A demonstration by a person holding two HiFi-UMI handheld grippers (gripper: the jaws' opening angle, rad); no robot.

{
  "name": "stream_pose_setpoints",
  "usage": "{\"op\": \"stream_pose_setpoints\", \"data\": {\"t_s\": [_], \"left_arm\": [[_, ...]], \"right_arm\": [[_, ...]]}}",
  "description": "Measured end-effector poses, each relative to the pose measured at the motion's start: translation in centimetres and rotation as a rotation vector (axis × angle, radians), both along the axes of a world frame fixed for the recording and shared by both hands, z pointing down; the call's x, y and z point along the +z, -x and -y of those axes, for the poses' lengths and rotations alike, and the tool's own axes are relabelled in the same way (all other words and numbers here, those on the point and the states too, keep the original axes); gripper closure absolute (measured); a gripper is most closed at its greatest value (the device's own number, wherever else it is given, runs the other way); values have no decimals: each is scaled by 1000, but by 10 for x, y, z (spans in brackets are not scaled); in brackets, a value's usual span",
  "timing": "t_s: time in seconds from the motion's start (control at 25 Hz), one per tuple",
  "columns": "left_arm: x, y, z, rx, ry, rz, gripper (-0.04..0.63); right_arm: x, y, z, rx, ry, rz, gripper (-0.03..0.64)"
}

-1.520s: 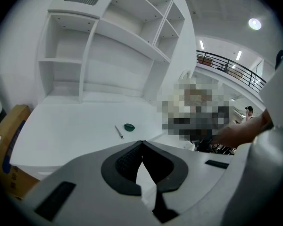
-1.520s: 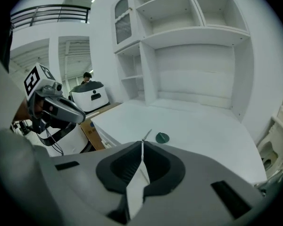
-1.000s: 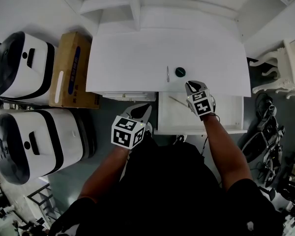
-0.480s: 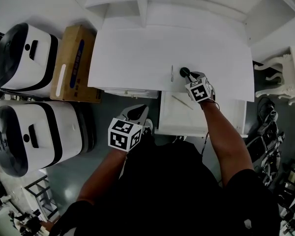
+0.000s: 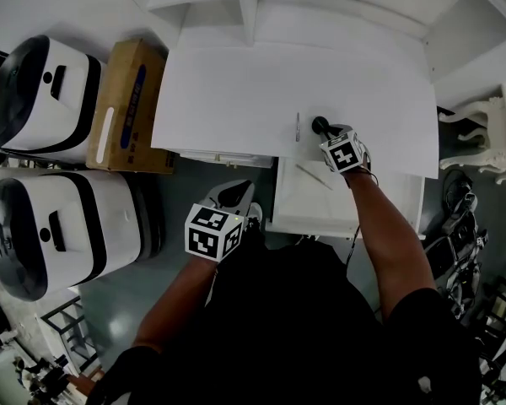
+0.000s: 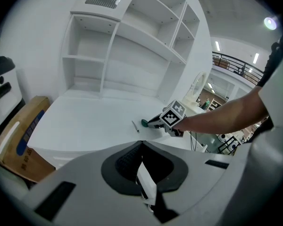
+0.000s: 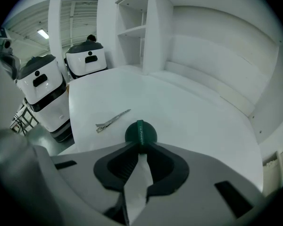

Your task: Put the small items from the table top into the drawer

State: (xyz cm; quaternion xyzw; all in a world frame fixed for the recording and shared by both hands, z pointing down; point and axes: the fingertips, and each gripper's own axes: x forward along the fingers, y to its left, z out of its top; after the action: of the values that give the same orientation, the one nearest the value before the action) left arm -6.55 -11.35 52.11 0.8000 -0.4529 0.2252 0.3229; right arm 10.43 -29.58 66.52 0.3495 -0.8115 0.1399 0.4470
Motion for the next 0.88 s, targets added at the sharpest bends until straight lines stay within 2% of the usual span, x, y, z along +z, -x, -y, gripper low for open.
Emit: {"op": "stream_pose_setpoints", "data": {"t_s": [0.32, 0.88], "left_arm": [[-1, -5, 3, 14, -9, -8, 592], [-3, -9, -2, 33, -20, -12, 591]], "right_arm": [[2, -1, 1, 41, 55, 61, 565], [-21, -2, -8, 53, -22, 75, 591]]}}
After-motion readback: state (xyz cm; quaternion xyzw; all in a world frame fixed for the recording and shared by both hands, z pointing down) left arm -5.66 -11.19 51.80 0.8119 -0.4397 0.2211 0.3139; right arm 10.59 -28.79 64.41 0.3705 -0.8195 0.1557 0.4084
